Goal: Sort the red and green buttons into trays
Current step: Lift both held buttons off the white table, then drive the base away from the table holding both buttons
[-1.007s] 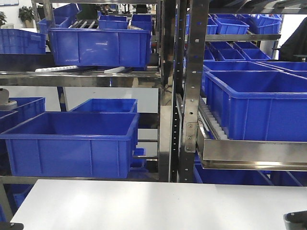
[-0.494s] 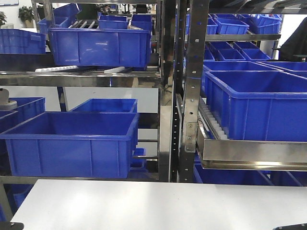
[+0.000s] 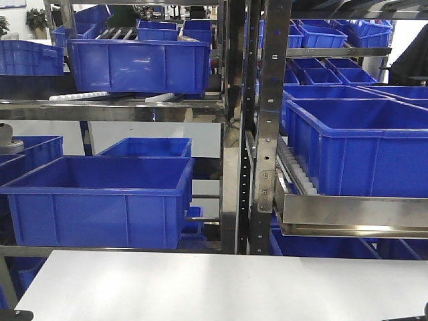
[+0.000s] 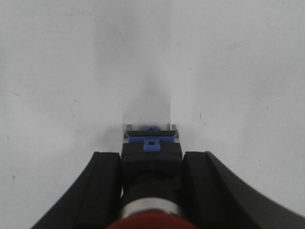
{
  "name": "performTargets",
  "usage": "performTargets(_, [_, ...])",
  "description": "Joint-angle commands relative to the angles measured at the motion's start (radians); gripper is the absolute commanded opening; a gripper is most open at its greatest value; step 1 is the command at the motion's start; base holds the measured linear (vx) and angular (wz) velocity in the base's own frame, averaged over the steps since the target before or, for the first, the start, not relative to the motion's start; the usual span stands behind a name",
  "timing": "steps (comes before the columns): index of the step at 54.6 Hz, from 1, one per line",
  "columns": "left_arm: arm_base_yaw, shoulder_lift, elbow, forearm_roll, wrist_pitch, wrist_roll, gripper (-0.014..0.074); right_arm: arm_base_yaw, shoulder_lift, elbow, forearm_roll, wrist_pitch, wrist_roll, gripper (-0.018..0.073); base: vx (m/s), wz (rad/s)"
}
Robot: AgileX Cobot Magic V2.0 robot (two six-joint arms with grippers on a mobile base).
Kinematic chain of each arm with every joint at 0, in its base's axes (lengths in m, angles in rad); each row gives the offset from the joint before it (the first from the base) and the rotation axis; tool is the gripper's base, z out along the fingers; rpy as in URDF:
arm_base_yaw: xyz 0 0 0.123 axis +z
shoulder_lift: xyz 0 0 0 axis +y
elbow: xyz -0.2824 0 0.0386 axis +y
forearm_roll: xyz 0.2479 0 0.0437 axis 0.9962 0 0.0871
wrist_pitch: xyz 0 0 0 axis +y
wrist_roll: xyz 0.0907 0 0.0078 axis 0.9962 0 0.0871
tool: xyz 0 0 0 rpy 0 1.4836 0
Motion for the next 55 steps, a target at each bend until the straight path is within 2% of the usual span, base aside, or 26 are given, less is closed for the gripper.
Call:
performTargets(1, [0.000, -0.036, -0.027, -0.011, -0.018, 0.000, -0.0006, -0.005, -0.035, -0.023, -0.003, -0.007, 0.002, 0.0101, 0.00, 0.00])
performTargets(9, [0.000, -0.059, -0.066, -0.013, 0.027, 0.000, -0.0006, -0.005, -0.064, -0.023, 0.001, -0.025, -0.007, -0.0016, 0.00, 0.00])
performTargets(20, [0.000, -0.173, -0.150, -0.028, 0.034, 0.000, -0.0006, -0.003, -0.189, -0.023, 0.067, -0.107, -0.075, -0.0013, 0.00, 0.00])
performTargets(27, [-0.001, -0.276, -0.222, -0.038, 0.016, 0.000, -0.0006, -0.002, -0.314, -0.033, 0.172, -0.166, -0.133, -0.0012, 0.00, 0.00])
performTargets(39, [-0.001, -0.436, -0.337, -0.105, -0.045, 0.051, -0.0003, -0.002, -0.509, -0.214, 0.331, -0.156, -0.265, -0.0009, 0.00, 0.00])
performTargets(48, [-0.002, -0.544, -0.387, -0.184, -0.045, 0.090, -0.0003, -0.002, -0.589, -0.329, 0.334, -0.157, -0.294, -0.0009, 0.00, 0.00])
performTargets(55, [-0.002, -0.663, -0.365, -0.185, -0.038, 0.124, -0.0003, -0.002, -0.689, -0.300, 0.326, -0.162, -0.294, -0.0009, 0.00, 0.00])
